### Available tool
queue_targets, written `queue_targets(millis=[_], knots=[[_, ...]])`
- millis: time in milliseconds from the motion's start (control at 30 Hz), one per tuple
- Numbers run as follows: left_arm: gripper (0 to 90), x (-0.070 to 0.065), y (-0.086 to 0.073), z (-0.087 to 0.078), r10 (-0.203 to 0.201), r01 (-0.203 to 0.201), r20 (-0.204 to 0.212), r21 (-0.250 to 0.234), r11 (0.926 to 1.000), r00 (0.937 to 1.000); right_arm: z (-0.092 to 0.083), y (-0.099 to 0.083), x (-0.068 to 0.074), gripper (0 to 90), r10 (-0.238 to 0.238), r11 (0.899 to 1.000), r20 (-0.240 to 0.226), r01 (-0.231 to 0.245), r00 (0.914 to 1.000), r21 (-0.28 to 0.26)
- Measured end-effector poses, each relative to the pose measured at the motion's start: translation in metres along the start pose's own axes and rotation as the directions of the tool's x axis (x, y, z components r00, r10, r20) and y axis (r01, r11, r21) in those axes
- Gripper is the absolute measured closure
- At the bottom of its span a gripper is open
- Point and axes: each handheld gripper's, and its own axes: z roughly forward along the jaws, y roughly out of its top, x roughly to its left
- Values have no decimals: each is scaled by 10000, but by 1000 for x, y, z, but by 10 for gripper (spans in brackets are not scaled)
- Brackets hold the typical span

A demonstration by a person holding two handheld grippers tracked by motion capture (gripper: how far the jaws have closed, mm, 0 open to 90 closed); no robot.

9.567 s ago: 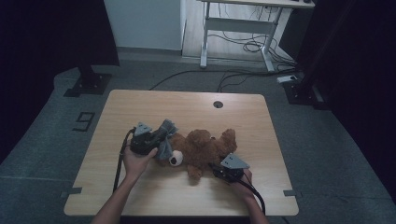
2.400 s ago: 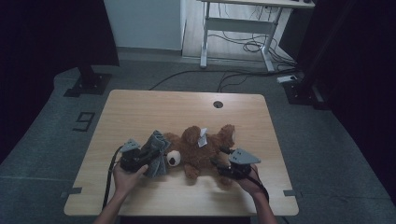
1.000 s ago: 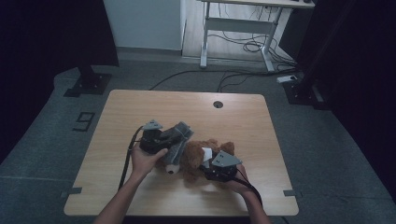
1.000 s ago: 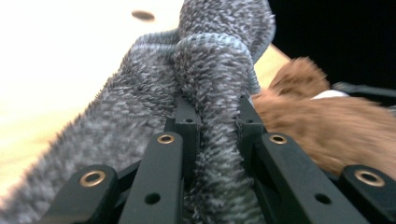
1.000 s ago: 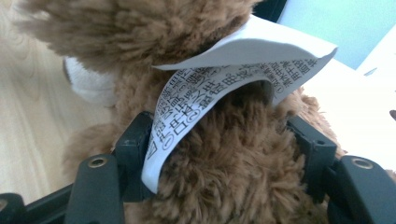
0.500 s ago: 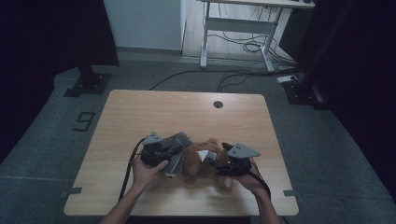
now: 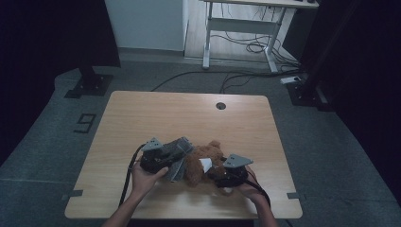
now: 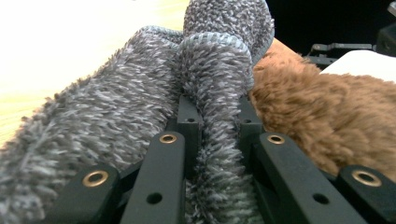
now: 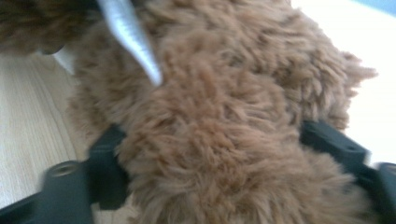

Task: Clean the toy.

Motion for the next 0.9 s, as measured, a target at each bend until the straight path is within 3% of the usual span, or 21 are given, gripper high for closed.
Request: queue_targets(millis=[67, 100, 233, 267, 300, 367, 433, 467, 500, 533, 567, 600, 633, 733, 800, 900], knots=[[778, -3, 8, -3, -42, 42, 98, 46, 10000, 9999, -1, -1, 2, 299, -178, 9998, 54, 179, 9998, -96], [778, -7, 23, -5, -19, 19, 325, -4, 10000, 9995, -2, -2, 3, 328, -383, 9991, 132, 386, 9992, -168], [777, -33, 59, 2, 487, -474, 748, -185, 9987, 9960, -2, -2, 4, 343, -520, 9981, 398, 533, 9979, -321], [776, -33, 59, 2, 487, -474, 748, -185, 9987, 9960, -2, -2, 4, 343, -520, 9981, 398, 533, 9979, -321], [775, -49, 74, 14, 829, -830, 979, -26, 9965, 9917, -3, -1, 6, 347, -760, 9965, 464, 775, 9960, -308], [771, -65, 83, 31, 1114, -1144, 1057, 227, 9932, 9881, -4, -1, 9, 359, -972, 9945, 660, 994, 9931, -318], [771, -77, 84, 51, 1311, -1386, 1101, 638, 9883, 9852, -5, -2, 14, 381, -1326, 9900, 876, 1363, 9873, -374], [771, -77, 84, 51, 1311, -1386, 1101, 638, 9883, 9852, -5, -2, 14, 381, -1326, 9900, 876, 1363, 9873, -374], [771, -80, 81, 61, 1362, -1475, 1135, 973, 9843, 9842, -7, -3, 17, 388, -1602, 9860, 1052, 1641, 9815, -301], [771, -82, 69, 78, 1476, -1629, 1056, 1547, 9744, 9834, -7, -3, 18, 391, -1644, 9852, 1099, 1685, 9803, -297], [772, -80, 63, 83, 1440, -1604, 1054, 1684, 9726, 9839, -7, -4, 18, 396, -1646, 9852, 1104, 1689, 9802, -301], [773, -80, 63, 83, 1440, -1604, 1054, 1684, 9726, 9839, -7, -4, 18, 396, -1646, 9852, 1104, 1689, 9802, -301], [774, -74, 56, 82, 1190, -1367, 1195, 1527, 9788, 9857, -7, -5, 16, 402, -1542, 9871, 1016, 1577, 9828, -274], [775, -70, 54, 75, 1086, -1246, 1147, 1430, 9818, 9874, -7, -6, 14, 407, -1372, 9893, 895, 1410, 9865, -377], [775, -67, 53, 68, 1227, -1355, 971, 1391, 9810, 9877, -7, -6, 13, 409, -1263, 9907, 875, 1302, 9881, -396], [775, -53, 49, 55, 932, -1031, 809, 1287, 9863, 9924, -7, -8, 12, 414, -1207, 9913, 886, 1248, 9887, -415]])
